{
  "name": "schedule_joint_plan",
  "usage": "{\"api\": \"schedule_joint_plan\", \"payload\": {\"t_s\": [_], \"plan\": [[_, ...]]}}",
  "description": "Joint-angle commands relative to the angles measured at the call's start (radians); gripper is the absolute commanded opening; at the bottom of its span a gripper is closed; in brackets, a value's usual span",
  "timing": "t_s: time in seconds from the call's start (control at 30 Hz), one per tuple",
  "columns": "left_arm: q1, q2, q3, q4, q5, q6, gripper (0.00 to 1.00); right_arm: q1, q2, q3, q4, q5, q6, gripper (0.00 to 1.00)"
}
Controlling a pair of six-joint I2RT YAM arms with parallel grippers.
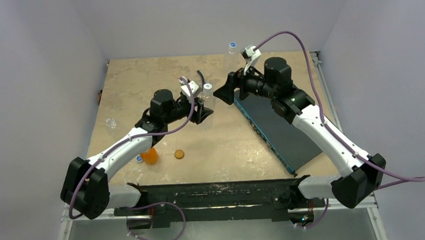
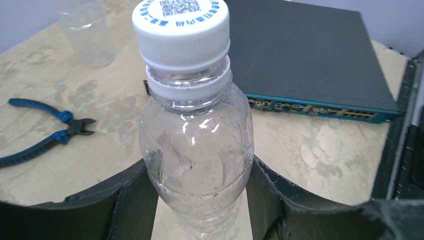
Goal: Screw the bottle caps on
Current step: Screw the bottle cap onto the plastic bottle.
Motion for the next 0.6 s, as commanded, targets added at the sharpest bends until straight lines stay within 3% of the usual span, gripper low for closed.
{"api": "schedule_joint_plan", "payload": {"t_s": [0.0, 0.23, 0.37, 0.57], "plan": [[0.023, -0.070, 0.016, -0.038, 0.219, 0.016, 0.00, -0.102, -0.008, -0.032, 0.159, -0.369, -0.046, 0.82], [0.061, -0.096, 0.023, -0.072, 0.474, -0.027, 0.00, -0.149, 0.022, -0.048, 0.301, -0.682, -0.020, 0.76], [0.062, -0.096, 0.029, -0.076, 0.547, -0.042, 0.00, -0.148, 0.025, -0.082, 0.407, -0.727, 0.056, 0.77], [0.062, -0.100, 0.034, -0.070, 0.577, -0.056, 0.00, -0.146, 0.041, -0.089, 0.412, -0.725, 0.062, 0.77]]}}
